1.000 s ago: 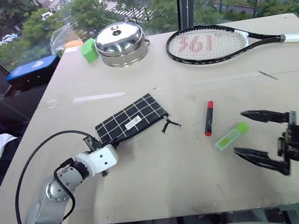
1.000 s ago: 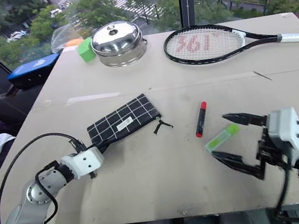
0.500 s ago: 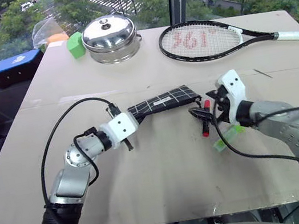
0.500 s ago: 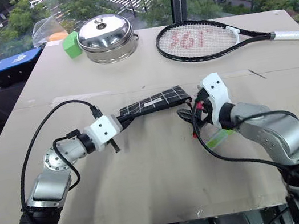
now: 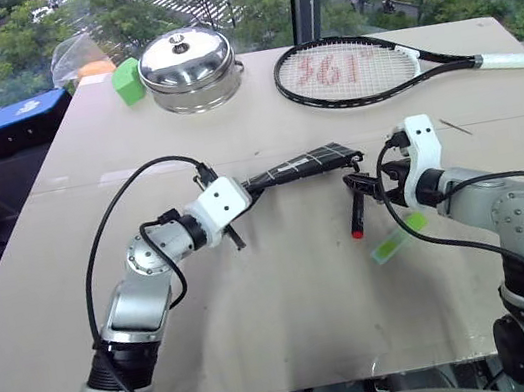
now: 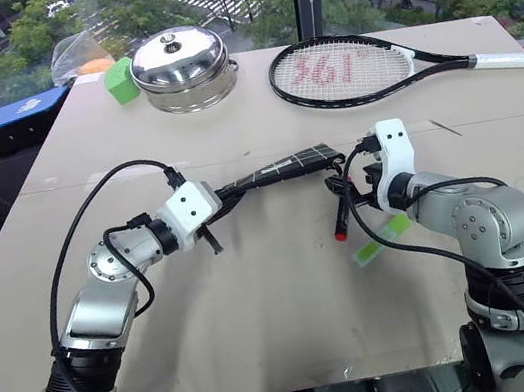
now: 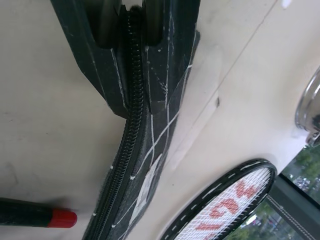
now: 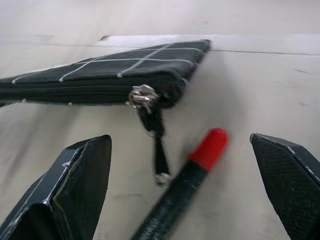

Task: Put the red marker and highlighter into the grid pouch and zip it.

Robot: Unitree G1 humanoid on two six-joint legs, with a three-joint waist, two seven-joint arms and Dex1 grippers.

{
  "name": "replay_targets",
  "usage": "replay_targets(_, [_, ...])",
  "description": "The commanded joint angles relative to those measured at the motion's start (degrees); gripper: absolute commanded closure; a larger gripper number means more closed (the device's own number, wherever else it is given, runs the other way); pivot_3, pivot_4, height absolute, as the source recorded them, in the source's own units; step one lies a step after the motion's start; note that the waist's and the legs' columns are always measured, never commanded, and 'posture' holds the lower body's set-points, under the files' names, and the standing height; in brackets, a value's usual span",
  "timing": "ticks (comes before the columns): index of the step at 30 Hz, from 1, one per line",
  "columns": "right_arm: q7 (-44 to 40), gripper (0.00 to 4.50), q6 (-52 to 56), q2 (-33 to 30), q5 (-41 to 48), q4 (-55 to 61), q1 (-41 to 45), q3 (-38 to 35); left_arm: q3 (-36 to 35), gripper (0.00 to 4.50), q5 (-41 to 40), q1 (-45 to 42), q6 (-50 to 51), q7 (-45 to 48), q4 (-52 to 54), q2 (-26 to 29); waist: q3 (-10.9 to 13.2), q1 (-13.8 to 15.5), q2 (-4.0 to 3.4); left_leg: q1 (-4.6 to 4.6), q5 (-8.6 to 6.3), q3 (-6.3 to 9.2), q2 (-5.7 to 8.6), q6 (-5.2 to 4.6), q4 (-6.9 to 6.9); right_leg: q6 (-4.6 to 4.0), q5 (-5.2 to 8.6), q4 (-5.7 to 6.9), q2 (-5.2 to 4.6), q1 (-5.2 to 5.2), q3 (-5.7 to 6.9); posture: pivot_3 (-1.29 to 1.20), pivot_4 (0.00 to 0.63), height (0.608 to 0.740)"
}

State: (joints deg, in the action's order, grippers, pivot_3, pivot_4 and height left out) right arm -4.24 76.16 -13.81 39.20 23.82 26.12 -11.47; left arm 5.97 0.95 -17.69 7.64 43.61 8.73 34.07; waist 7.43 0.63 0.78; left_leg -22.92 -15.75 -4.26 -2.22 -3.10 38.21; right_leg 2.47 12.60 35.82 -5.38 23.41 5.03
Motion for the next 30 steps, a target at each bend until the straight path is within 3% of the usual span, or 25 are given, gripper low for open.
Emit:
replay_targets(1, [0.76, 0.00, -1.16, 1.77, 0.04, 1.07, 1.01, -1.41, 0.45, 4.43, -0.52, -1.16, -0.12, -0.11, 3.33, -0.38, 0.00, -0.02, 0.00, 0.00, 0.00, 0.01, 0.00, 0.00, 0.00, 0.00, 0.00, 0.00, 0.03, 0.00, -0.01, 0.00, 0.150, 0.740])
replay_targets(6, [0.53, 0.00, -3.46, 2.36, -1.63, -1.16, 1.79, -0.65, 1.21, 4.43, -0.49, -1.48, -0.32, -0.11, 3.21, -0.79, 0.00, -0.07, 0.00, 0.01, 0.00, 0.00, 0.00, 0.01, 0.00, 0.00, 0.00, 0.01, 0.08, 0.00, -0.06, 0.00, 0.150, 0.740])
replay_targets(15, [-1.86, 4.33, -6.04, 1.15, -2.96, -1.65, 1.91, 1.50, 1.39, 4.50, -0.70, -1.46, 0.28, 0.01, 3.91, -1.27, 0.00, -0.11, -0.01, 0.02, 0.01, -0.01, -0.01, 0.01, 0.00, 0.00, 0.00, 0.01, 0.09, 0.01, -0.10, 0.00, 0.150, 0.740])
replay_targets(30, [-7.89, 4.45, -0.65, -1.30, 0.95, 1.08, 3.86, 5.38, 3.26, 4.50, -0.18, -3.34, 1.05, 0.16, 3.69, -3.07, 0.00, -0.01, 0.00, 0.03, 0.00, -0.03, -0.01, 0.00, 0.02, -0.01, 0.00, 0.01, 0.12, 0.01, -0.15, 0.00, 0.150, 0.740])
